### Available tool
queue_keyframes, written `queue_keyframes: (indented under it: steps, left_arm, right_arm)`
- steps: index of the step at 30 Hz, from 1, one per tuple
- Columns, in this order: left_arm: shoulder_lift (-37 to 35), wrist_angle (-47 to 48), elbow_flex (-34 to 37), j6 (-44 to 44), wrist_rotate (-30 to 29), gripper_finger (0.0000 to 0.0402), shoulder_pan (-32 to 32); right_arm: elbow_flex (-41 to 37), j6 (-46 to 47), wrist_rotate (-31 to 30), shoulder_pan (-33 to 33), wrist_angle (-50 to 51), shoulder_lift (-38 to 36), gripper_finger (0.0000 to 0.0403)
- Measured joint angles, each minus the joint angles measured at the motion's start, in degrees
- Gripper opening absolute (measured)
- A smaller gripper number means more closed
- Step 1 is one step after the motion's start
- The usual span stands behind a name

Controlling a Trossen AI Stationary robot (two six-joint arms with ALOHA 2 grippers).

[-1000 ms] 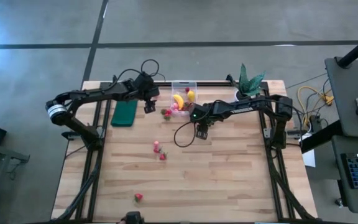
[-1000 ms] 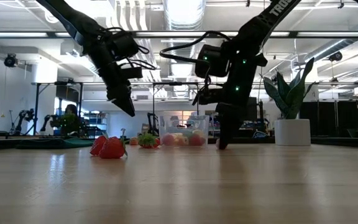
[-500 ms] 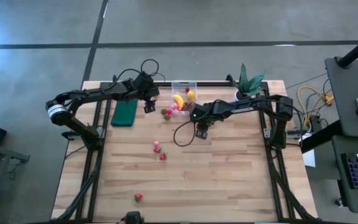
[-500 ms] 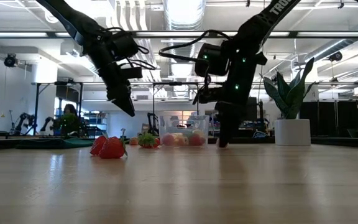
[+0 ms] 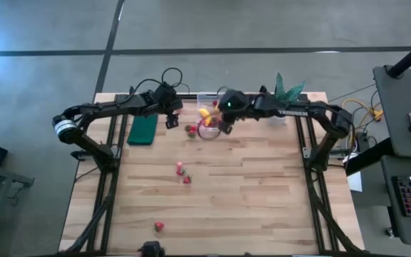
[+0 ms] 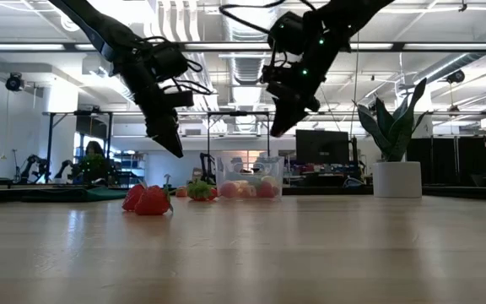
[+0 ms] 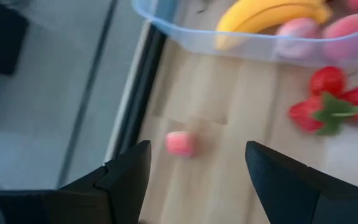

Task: Pick and placing Produce into tupperware
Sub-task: Put the pink peach into the transparent bin

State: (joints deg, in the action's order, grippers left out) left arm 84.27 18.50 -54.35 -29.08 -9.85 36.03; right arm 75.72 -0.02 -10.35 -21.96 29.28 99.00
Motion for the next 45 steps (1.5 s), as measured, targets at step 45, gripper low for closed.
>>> queue_keyframes:
  steps: [45]
  left_arm:
    - [18.4, 7.7, -11.1, -4.3, 27.4, 0.0246, 15.7]
  right_arm:
    - [-0.1, 3.3, -2.2, -3.2, 18.7, -10.3, 0.0246]
